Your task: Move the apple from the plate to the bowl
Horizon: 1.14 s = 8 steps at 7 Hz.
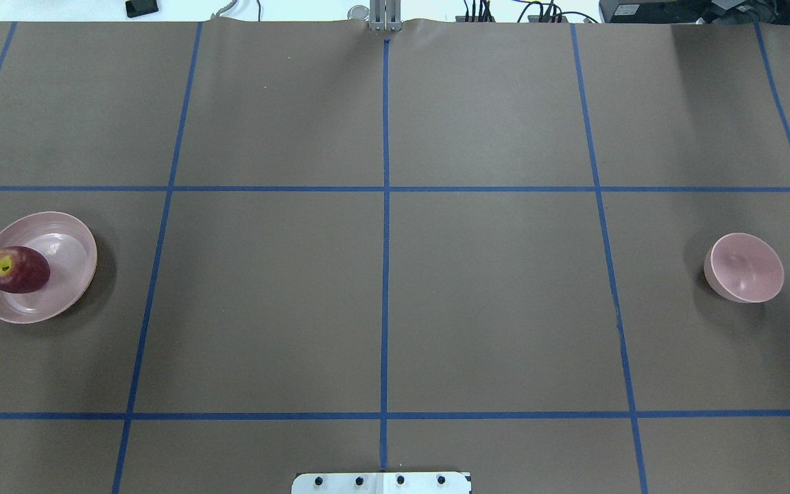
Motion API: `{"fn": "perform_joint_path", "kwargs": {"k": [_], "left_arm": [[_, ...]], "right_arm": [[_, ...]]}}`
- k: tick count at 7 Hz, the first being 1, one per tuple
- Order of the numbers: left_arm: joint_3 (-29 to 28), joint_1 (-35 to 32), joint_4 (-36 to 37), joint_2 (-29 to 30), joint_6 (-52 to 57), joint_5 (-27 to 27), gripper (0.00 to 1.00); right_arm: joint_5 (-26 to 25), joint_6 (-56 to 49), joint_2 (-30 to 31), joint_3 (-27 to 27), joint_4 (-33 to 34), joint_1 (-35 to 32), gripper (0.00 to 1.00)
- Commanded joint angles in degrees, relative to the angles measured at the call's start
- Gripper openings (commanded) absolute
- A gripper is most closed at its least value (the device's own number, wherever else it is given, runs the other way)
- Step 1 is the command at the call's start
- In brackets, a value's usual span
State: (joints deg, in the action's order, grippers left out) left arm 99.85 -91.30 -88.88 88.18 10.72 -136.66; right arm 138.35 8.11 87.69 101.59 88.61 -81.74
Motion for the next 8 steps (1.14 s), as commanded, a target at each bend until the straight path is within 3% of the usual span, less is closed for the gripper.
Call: {"fn": "perform_joint_path", "kwargs": {"k": [1,3,5,7,8], "left_arm": [[-0.1,0.0,-0.6,-0.1,0.4,-2.1,0.98],[-1.6,0.2,-7.0,-1.5,0.2,-2.1,0.98],[-1.9,0.2,-7.7,-1.7,0.3,-2.2,0.98],[-2.0,0.2,-7.8,-1.7,0.3,-2.2,0.98],[-2.0,0.2,-7.8,-1.7,0.3,-2.1,0.98]], "right_arm": [[0.1,3.9,-0.4,0.9,-0.1,2.4,1.0],[-2.2,5.5,1.4,1.0,-2.4,6.5,1.0],[-6.0,14.6,8.5,-1.9,-19.6,10.4,1.0],[-10.6,26.4,10.3,-13.0,-42.6,17.8,0.99],[-13.0,32.1,10.4,-16.7,-51.6,21.3,0.9]]}}
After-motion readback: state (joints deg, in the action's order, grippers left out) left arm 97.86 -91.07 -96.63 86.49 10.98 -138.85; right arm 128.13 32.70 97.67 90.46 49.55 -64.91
